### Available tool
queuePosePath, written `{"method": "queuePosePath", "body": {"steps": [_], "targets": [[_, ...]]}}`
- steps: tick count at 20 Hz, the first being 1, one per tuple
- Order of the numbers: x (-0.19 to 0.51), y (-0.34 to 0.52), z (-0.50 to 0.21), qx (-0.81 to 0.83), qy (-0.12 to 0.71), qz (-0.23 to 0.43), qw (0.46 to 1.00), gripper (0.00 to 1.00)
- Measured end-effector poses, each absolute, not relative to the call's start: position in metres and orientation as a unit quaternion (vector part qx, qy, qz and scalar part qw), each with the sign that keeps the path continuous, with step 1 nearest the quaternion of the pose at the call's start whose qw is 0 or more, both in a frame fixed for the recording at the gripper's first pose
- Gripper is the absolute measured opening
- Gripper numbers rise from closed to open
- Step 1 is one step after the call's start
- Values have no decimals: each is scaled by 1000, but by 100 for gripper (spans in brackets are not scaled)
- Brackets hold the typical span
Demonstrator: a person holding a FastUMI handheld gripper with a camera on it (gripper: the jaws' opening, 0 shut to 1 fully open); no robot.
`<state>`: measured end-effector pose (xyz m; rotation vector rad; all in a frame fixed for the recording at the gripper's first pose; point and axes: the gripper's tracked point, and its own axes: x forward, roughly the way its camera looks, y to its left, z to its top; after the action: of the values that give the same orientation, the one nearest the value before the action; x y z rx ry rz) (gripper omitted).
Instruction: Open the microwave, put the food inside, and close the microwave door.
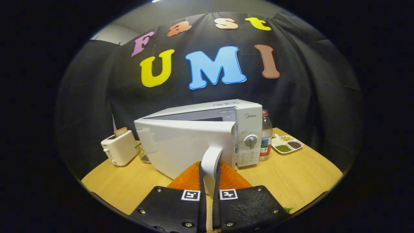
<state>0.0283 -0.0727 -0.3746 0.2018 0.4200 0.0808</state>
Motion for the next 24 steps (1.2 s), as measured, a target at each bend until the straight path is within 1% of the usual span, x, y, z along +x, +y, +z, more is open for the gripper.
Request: {"method": "queuePosePath", "body": {"steps": [7, 8, 11, 17, 22, 24], "targets": [[-44, 34, -360, 129, 188, 154, 961, 7], [-52, 49, -357, 124, 181, 159, 963, 7], [-64, 77, -354, 70, 143, 143, 977, 7], [-78, 125, -353, 52, 102, 90, 989, 7], [-92, 153, -353, 60, 92, 72, 991, 6], [-104, 160, -352, 58, 92, 85, 990, 6]]}}
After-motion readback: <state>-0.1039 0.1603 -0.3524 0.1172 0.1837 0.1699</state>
